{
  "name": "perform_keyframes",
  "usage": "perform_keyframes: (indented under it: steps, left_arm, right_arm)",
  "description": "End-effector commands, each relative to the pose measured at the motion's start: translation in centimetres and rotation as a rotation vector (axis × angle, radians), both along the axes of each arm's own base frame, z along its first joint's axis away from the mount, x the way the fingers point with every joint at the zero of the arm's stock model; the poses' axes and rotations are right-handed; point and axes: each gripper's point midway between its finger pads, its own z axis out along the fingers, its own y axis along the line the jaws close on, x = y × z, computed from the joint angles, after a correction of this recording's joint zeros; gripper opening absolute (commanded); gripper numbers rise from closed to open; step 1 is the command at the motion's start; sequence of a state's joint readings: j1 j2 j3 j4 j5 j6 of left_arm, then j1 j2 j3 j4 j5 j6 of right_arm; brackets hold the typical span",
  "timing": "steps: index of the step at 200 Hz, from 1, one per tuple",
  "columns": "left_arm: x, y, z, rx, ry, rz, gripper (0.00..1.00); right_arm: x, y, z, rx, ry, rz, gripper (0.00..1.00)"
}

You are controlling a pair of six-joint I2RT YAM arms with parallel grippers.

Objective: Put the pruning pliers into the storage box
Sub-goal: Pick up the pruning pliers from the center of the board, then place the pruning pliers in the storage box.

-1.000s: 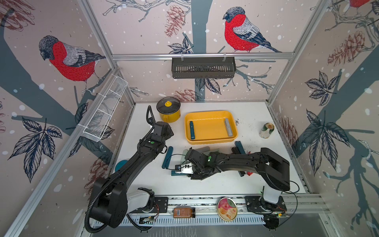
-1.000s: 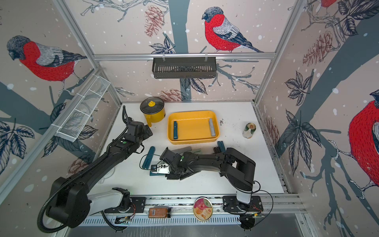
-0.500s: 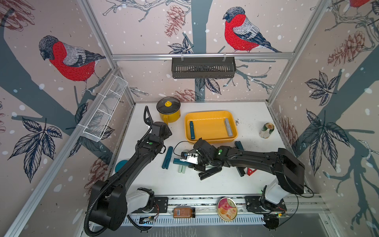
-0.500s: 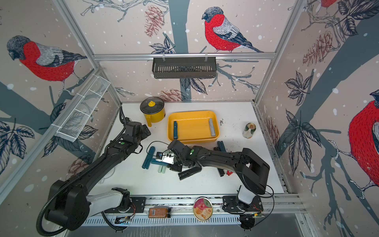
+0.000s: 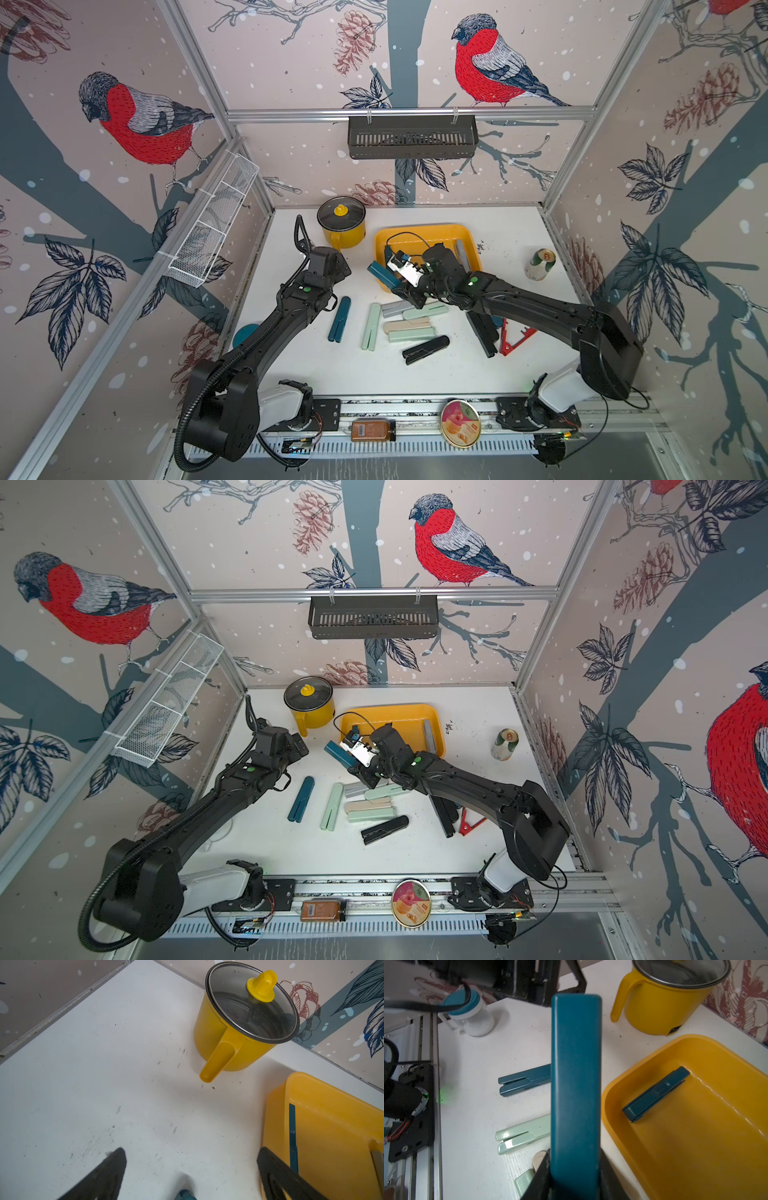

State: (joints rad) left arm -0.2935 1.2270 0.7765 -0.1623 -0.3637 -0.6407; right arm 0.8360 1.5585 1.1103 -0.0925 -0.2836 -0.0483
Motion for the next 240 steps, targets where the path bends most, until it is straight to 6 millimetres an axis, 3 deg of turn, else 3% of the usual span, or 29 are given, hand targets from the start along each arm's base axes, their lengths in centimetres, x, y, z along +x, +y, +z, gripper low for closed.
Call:
perform_keyframes:
  steps: [1,73,107,153,198,240]
  left_arm:
    - [0.9,-0.9,0.7,-0.031,-0.045,-0.033,0.99]
    - [1.7,-4.1,-0.5,-0.132,-0.018,-0.169,0.98]
    - [2.1,-5.9,-0.8,-0.170,-0.015,-0.261,0.98]
    - [2.4,-7.1,-1.4,-0.204,-0.003,-0.305,0.98]
    - [2.4,-7.3,-1.9,-0.212,0.004,-0.307,0.98]
    - [2.7,-7.4,-1.7,-0.207,0.005,-0.307,0.98]
  right_arm:
    - [3.0,0.0,1.7,0.081,0.031,-0.125,0.13]
    - [11.7,-2.1,-1.8,0.022,0.157,-0.498,0.14]
    - [14.1,-1.9,-4.1,-0.022,0.218,-0.587,0.14]
    - [15.6,-2.6,-8.0,-0.102,0.282,-0.689,0.14]
    - [15.3,-3.3,-11.2,-0.184,0.338,-0.725,0.14]
    - [15.2,-2.9,-12.8,-0.212,0.372,-0.716,0.15]
